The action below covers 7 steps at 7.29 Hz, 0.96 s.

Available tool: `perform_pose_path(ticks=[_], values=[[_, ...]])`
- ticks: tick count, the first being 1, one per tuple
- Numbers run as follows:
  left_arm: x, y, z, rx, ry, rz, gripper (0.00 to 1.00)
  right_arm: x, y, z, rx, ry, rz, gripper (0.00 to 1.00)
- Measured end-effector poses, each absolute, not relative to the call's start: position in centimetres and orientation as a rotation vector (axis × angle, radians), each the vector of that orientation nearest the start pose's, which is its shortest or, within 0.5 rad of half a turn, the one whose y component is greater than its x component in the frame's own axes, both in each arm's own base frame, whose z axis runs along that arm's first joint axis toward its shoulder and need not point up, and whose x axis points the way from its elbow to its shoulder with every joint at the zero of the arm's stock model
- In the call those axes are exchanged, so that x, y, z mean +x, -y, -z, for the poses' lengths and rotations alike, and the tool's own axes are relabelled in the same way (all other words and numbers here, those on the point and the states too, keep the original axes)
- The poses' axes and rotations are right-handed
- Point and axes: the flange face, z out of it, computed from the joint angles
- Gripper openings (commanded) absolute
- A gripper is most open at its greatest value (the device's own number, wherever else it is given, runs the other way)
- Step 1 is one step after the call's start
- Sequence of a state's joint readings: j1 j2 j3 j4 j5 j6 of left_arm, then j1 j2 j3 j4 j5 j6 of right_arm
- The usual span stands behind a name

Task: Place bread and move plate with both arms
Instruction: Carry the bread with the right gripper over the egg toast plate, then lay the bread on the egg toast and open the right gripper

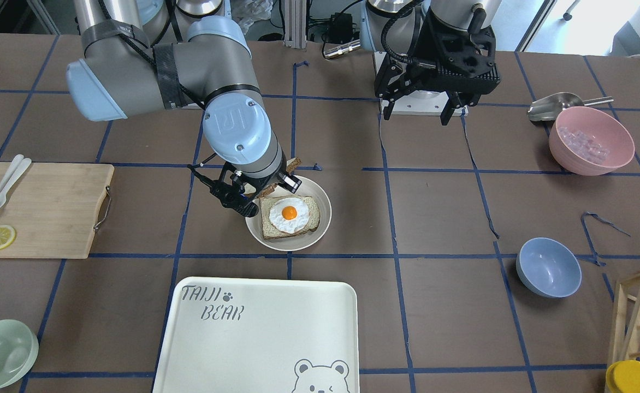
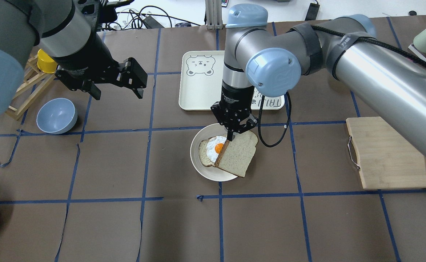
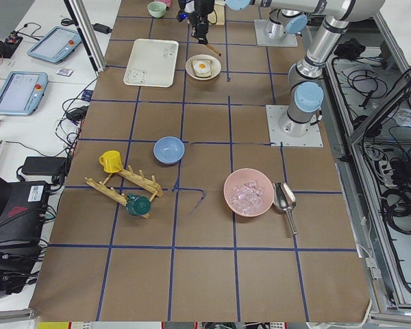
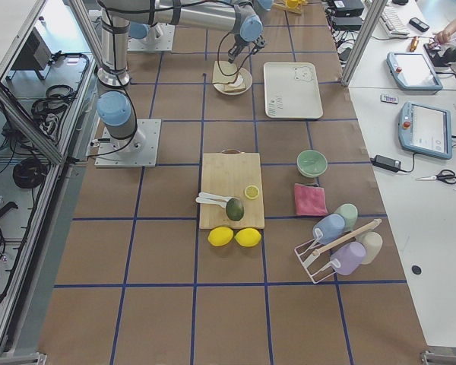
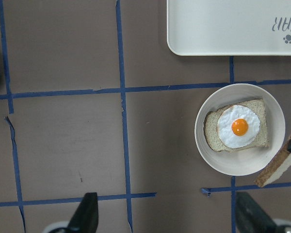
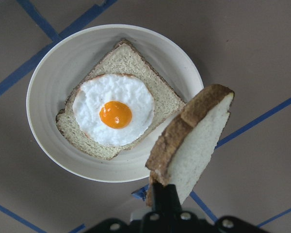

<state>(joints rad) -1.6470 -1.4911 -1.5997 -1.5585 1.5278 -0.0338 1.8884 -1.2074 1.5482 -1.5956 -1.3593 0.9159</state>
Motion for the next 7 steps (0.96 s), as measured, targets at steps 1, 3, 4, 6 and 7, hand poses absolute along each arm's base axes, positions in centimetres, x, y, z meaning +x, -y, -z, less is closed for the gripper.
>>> perform_pose_path(ticks=[1, 3, 4, 6, 7], values=[[-17.3, 45.2, -51.3, 0.07, -3.186, 0.096, 1.0, 33.3, 51.1, -29.8, 0.987, -2.936, -0.587, 0.0], [-17.3, 45.2, -51.3, 0.071, -3.186, 0.096, 1.0, 33.7, 51.7, -28.9, 1.003, -2.925, -0.561, 0.0], [-17.3, 45.2, -51.3, 0.071, -3.186, 0.096, 1.0, 33.9, 52.0, -28.4, 1.001, -2.921, -0.544, 0.0], [-17.3, 45.2, -51.3, 0.07, -3.186, 0.096, 1.0, 34.3, 52.2, -27.4, 0.995, -2.923, -0.545, 0.37], [-17.3, 45.2, -51.3, 0.071, -3.186, 0.096, 1.0, 34.5, 52.5, -27.3, 0.987, -2.918, -0.517, 0.36]])
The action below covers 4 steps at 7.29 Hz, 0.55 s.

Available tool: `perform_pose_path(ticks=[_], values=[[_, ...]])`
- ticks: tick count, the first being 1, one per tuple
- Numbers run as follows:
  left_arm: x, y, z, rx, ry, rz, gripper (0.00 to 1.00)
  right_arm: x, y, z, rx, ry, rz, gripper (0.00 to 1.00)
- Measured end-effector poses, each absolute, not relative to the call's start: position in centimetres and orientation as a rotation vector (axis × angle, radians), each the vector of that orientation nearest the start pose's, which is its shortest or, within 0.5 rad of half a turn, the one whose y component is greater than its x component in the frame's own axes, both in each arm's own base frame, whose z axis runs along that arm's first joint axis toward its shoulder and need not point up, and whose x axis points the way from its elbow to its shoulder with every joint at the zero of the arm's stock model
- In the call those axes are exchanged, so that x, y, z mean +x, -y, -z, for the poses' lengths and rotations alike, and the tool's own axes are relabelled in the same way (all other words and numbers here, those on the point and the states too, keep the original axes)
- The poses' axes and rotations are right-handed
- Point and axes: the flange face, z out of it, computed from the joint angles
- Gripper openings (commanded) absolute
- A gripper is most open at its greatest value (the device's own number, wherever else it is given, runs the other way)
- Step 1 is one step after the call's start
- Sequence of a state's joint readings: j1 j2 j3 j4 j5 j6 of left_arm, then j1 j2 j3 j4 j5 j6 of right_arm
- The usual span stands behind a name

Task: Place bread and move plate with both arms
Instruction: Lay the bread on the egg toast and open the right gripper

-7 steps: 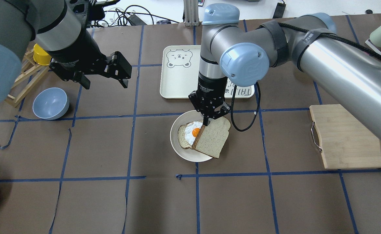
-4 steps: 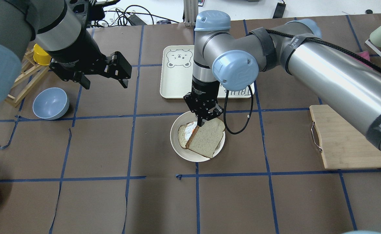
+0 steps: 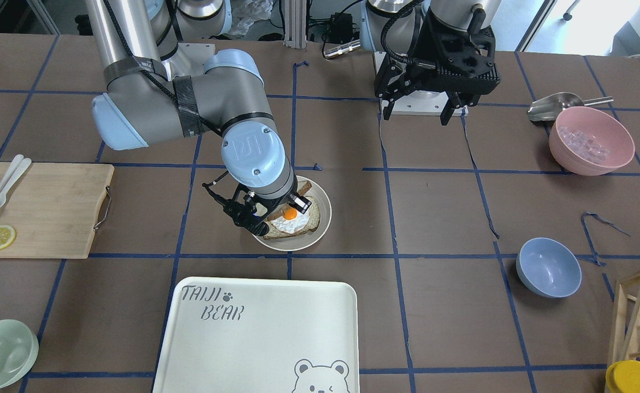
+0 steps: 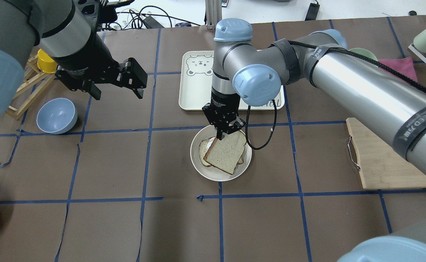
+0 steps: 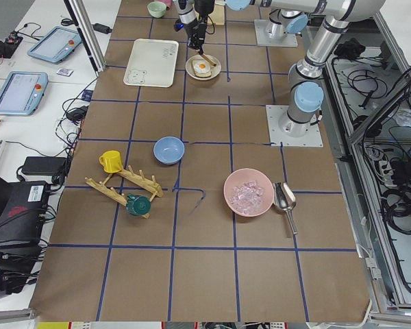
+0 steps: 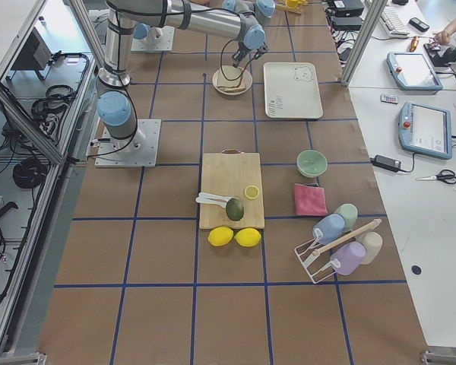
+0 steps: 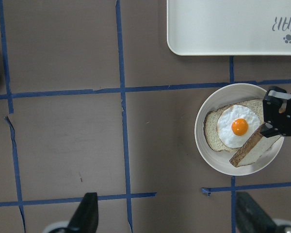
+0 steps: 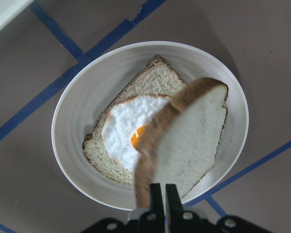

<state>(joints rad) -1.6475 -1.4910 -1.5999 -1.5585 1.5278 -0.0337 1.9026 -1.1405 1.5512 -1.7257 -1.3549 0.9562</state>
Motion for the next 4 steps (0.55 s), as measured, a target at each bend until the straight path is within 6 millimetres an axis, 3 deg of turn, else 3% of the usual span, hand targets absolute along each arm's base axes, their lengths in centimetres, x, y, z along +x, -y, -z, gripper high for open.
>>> perform_pose_path(ticks=[2, 3, 4], values=[[-17.3, 45.2, -51.3, 0.071, -3.186, 0.096, 1.0, 34.9, 52.9, -27.5, 0.966, -2.904, -0.453, 0.42], [-17.3, 45.2, -51.3, 0.071, -3.186, 0.096, 1.0, 35.2, 53.0, -27.8, 0.946, -2.907, -0.429, 0.65], [-17.3, 45.2, -51.3, 0.071, -3.186, 0.096, 1.0, 34.9, 53.1, -28.7, 0.876, -2.92, -0.389, 1.0]])
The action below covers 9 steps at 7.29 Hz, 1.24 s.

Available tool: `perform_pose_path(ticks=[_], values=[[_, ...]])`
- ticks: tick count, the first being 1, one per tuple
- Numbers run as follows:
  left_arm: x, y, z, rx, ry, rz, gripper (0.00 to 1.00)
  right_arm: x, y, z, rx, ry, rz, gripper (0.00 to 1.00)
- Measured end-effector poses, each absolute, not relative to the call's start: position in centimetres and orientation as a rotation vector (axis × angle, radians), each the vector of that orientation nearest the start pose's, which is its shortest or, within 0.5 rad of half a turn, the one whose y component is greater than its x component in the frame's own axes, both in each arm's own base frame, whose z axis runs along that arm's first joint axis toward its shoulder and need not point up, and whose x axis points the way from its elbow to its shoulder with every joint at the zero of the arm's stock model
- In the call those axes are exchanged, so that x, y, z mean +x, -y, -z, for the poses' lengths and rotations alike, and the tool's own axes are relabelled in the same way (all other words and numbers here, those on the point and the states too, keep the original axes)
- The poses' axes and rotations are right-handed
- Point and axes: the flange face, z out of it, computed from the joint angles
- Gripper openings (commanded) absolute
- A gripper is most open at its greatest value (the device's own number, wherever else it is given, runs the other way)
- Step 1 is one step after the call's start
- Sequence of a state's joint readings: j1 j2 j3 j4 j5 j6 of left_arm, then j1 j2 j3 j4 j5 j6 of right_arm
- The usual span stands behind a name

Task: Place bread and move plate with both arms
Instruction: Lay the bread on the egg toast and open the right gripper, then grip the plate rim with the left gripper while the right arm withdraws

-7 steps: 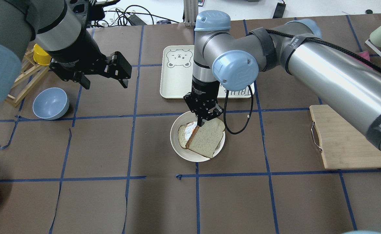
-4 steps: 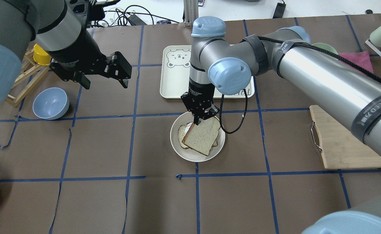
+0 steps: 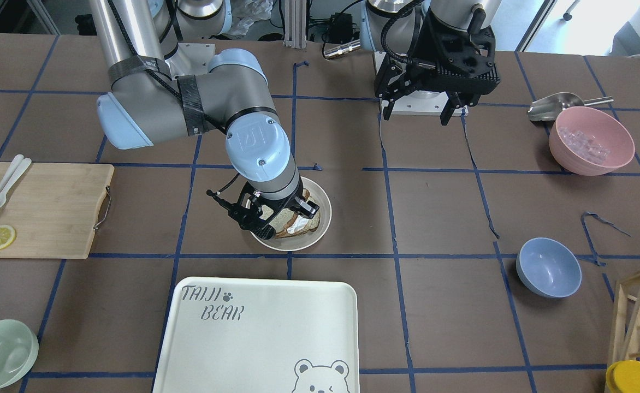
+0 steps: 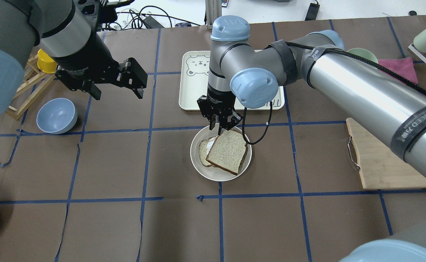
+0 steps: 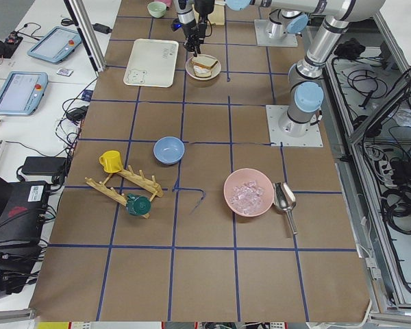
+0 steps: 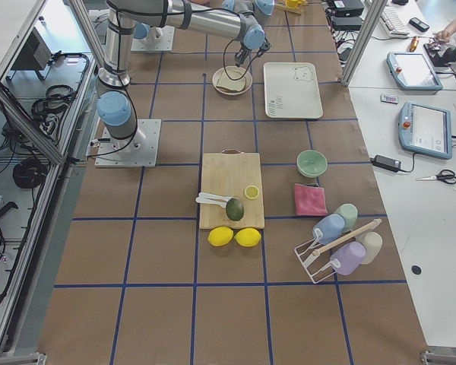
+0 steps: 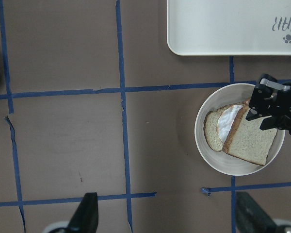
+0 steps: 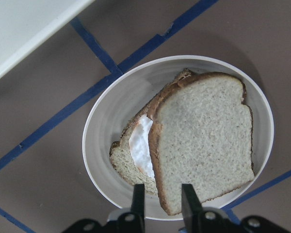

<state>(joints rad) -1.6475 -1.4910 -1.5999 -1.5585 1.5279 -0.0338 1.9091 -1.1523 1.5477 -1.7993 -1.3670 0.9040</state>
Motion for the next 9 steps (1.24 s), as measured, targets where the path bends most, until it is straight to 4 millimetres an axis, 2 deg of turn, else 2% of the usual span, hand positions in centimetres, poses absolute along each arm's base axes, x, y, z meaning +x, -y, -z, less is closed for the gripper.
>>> perform_pose_path(ticks=[1, 3, 4, 5, 6, 7, 9], values=[[-17.3, 45.2, -51.3, 0.071, -3.186, 0.096, 1.0, 34.1, 53.2, -30.6, 0.732, -2.954, -0.313, 1.0], [-17.3, 45.5, -51.0, 0.074, -3.185, 0.088, 1.0, 30.3, 53.7, -35.2, 0.42, -3.031, -0.145, 1.0], [-17.3, 46.1, -50.2, 0.07, -3.187, 0.071, 1.0, 28.1, 53.9, -37.3, 0.314, -3.046, -0.092, 1.0], [-17.3, 46.8, -49.1, 0.061, -3.189, 0.038, 1.0, 26.3, 53.2, -39.7, 0.187, -3.059, -0.057, 1.0], [-17.4, 47.6, -47.1, 0.049, -3.188, -0.011, 1.0, 24.9, 51.6, -42.4, 0.032, -3.087, -0.043, 1.0], [-17.4, 48.5, -44.3, 0.036, -3.187, -0.053, 1.0, 23.3, 50.2, -44.3, -0.084, -3.134, -0.055, 1.0], [-18.0, 49.6, -38.0, 0.03, -3.183, -0.086, 1.0, 20.7, 49.5, -46.1, -0.127, -3.172, -0.081, 1.0]])
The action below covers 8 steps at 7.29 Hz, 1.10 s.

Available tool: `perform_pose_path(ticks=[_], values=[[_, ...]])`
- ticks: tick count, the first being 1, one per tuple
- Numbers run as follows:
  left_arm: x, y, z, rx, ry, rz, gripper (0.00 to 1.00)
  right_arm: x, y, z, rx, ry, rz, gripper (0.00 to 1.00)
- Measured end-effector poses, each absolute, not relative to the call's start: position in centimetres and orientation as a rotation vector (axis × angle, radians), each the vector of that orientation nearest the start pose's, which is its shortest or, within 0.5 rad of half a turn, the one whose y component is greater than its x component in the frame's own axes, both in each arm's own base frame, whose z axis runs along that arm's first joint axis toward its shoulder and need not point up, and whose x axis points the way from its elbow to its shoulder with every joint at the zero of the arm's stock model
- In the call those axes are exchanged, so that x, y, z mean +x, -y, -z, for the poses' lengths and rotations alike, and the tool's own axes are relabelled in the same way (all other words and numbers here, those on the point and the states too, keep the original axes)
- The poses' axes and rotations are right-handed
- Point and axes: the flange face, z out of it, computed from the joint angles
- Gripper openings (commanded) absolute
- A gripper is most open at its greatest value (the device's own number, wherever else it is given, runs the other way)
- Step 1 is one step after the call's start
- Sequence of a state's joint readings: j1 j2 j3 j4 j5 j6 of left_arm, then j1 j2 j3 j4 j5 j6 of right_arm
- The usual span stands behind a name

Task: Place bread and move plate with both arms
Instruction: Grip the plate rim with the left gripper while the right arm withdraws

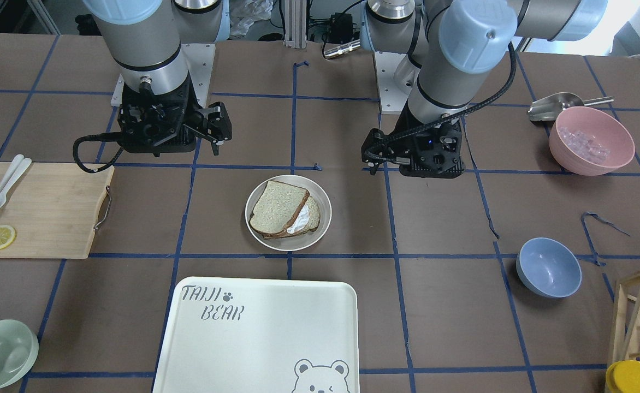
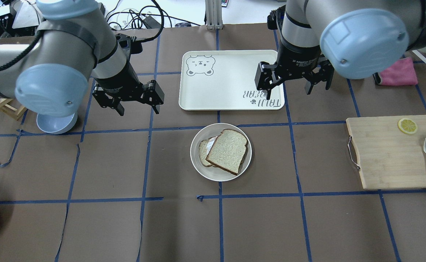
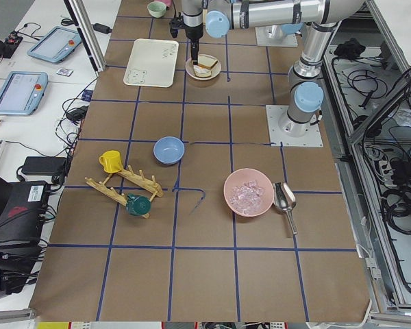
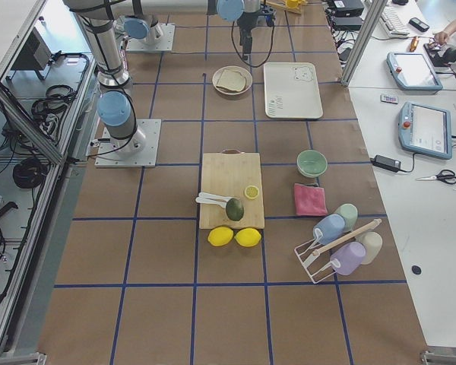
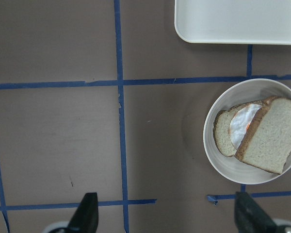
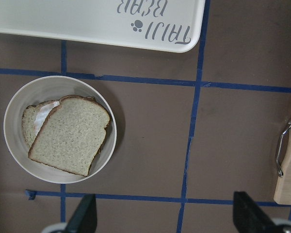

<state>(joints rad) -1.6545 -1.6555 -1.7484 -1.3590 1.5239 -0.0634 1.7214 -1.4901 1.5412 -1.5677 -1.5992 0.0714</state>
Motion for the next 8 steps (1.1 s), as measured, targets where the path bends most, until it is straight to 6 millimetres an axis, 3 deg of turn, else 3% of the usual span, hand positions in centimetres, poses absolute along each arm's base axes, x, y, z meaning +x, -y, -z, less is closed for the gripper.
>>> perform_pose_path(ticks=[5, 7, 8], values=[[-22.5, 47.1, -24.2, -0.067, -3.181, -0.059, 1.0, 18.9, 49.9, -47.8, -0.219, -3.161, -0.041, 1.0], [-25.2, 45.8, -21.1, -0.172, -3.17, -0.082, 1.0, 17.0, 50.4, -47.9, -0.169, -3.163, -0.045, 1.0], [-25.7, 45.6, -20.1, -0.193, -3.164, -0.1, 0.87, 16.0, 50.5, -48.3, -0.139, -3.165, -0.035, 1.0]])
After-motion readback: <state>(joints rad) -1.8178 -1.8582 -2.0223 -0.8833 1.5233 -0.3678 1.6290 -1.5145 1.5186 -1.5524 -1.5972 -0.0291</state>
